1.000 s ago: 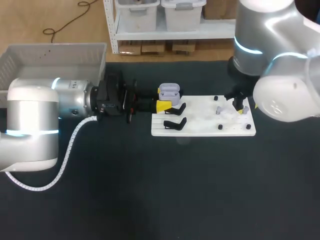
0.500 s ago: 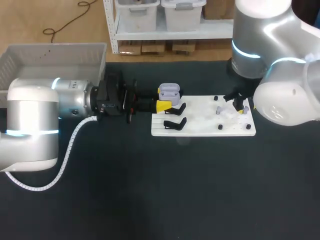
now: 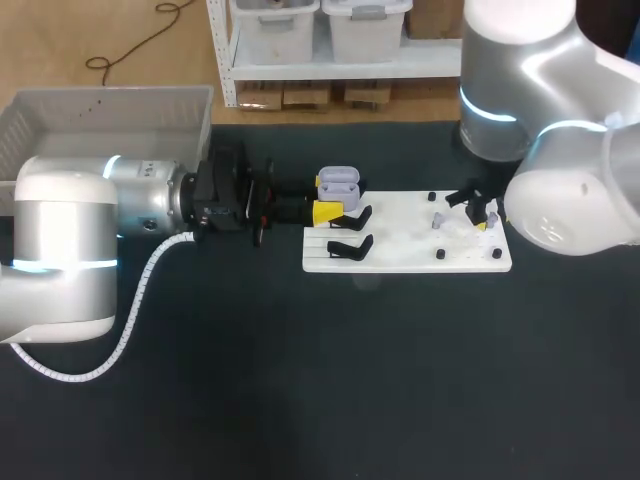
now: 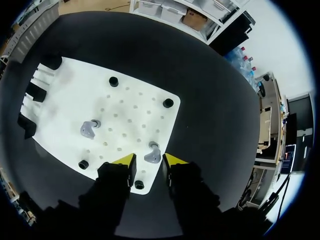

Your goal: Pick up each earbud case from the left stands, insert the matching earbuds, close the lid, and place the case in the box.

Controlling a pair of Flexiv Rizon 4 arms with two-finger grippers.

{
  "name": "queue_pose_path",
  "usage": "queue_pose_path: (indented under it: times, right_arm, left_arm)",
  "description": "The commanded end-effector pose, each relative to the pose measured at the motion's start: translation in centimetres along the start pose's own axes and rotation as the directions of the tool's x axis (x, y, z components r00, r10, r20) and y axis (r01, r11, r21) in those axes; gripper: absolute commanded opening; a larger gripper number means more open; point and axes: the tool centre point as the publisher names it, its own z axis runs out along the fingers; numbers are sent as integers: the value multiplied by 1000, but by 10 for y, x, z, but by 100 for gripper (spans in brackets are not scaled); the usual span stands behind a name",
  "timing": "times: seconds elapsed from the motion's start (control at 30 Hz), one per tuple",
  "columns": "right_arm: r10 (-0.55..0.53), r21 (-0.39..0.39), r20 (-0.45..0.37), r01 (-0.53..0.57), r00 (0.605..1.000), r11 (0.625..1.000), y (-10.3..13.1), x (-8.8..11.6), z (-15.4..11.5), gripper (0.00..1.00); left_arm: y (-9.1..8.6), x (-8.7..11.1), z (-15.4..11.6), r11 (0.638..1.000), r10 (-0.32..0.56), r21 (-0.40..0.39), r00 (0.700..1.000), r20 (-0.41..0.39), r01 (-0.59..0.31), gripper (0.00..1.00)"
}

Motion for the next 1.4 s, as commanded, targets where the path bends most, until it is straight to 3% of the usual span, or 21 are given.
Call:
queue_pose_path:
  times: [0.03, 0.7, 0.9, 1.03, 1.2, 1.4]
  right_arm:
    - [0, 11, 6, 0, 1000, 1000, 0, 0, 0, 33]
    - [-9, 31, 4, 9, 1000, 999, -2, -3, 6, 30]
    - [-10, 35, -1, 10, 1000, 999, -2, -4, 7, 16]
    - [-9, 38, -3, 9, 1000, 999, -2, -3, 7, 0]
    - [-6, 41, -2, 6, 1000, 999, -2, 1, 1, 0]
    - [-5, 45, 18, 4, 1000, 999, -1, 9, -25, 0]
  left_arm:
    - [-1, 1, 0, 1000, 3, -3, 1000, 3, -3, 0]
    - [-1, 1, 0, 1000, 3, -3, 1000, 3, -3, 0]
    - [-1, 1, 0, 1000, 3, -3, 1000, 3, -3, 0]
    - [-1, 1, 0, 1000, 3, -3, 1000, 3, -3, 0]
    - [-1, 1, 0, 1000, 3, -3, 1000, 3, -3, 0]
    - [-1, 1, 0, 1000, 3, -3, 1000, 3, -3, 0]
